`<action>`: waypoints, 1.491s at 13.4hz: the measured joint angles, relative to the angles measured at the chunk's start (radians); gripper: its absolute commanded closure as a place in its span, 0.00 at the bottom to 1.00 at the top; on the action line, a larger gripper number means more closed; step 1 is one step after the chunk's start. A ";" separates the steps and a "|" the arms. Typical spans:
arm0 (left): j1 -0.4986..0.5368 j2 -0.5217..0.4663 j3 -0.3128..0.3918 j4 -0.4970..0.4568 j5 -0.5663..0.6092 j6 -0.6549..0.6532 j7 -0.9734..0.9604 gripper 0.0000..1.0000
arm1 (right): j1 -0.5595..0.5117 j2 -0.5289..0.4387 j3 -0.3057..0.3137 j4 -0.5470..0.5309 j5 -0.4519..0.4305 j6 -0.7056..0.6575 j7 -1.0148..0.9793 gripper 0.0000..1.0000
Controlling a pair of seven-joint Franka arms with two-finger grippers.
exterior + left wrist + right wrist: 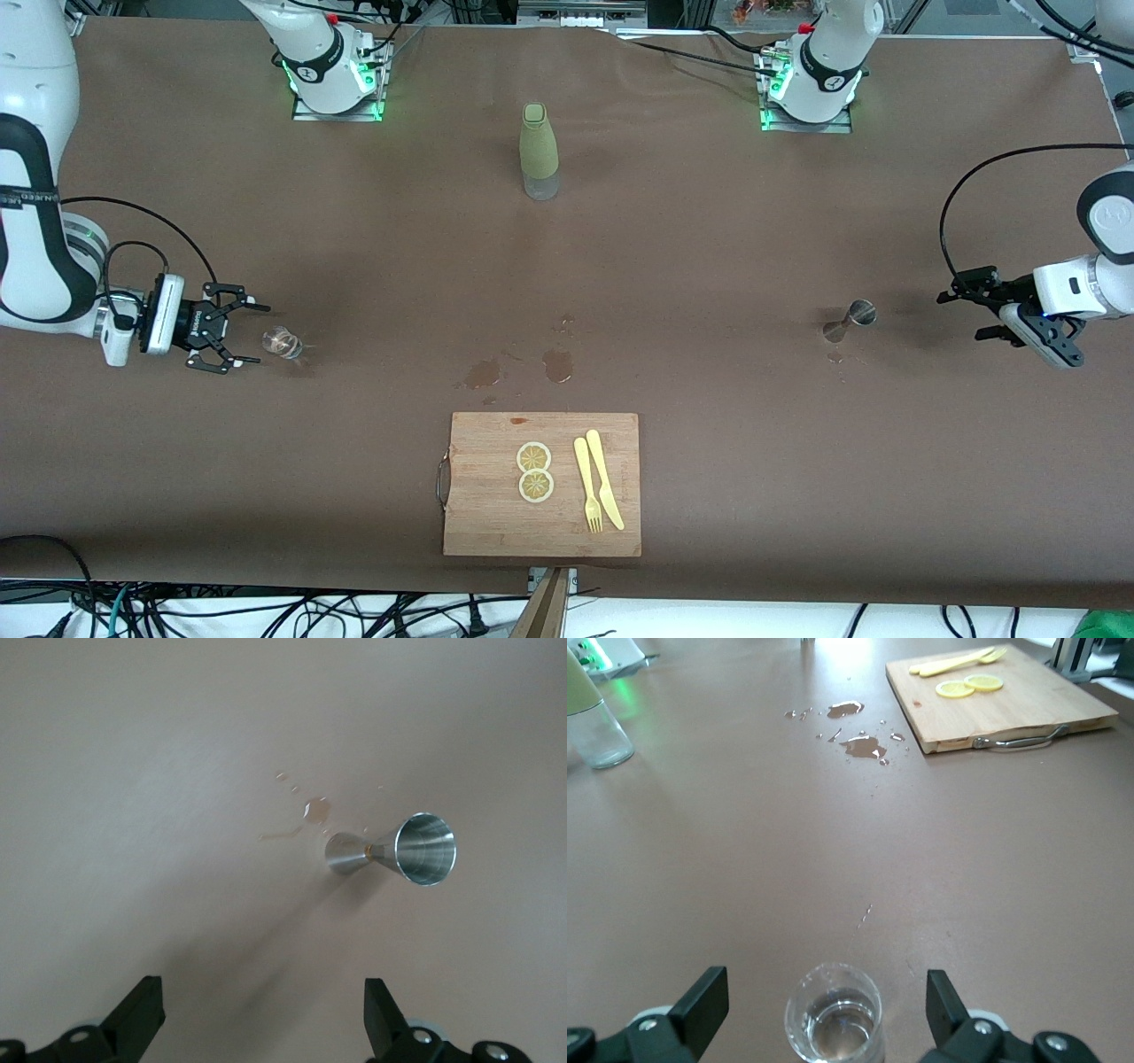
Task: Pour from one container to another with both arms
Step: 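Close the right gripper on the glass while the left gripper grips the jigger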
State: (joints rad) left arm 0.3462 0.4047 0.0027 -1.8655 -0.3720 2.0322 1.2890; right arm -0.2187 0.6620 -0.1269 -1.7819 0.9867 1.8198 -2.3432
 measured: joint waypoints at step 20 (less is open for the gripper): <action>0.097 0.374 0.012 0.069 -0.607 -0.349 1.354 0.01 | -0.026 0.168 -0.043 0.055 0.134 -0.125 -0.177 0.01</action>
State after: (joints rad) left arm 0.4434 0.7785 0.0148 -1.7968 -0.9786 1.6831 2.6430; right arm -0.2446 0.8296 -0.1701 -1.7272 1.1203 1.6946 -2.5198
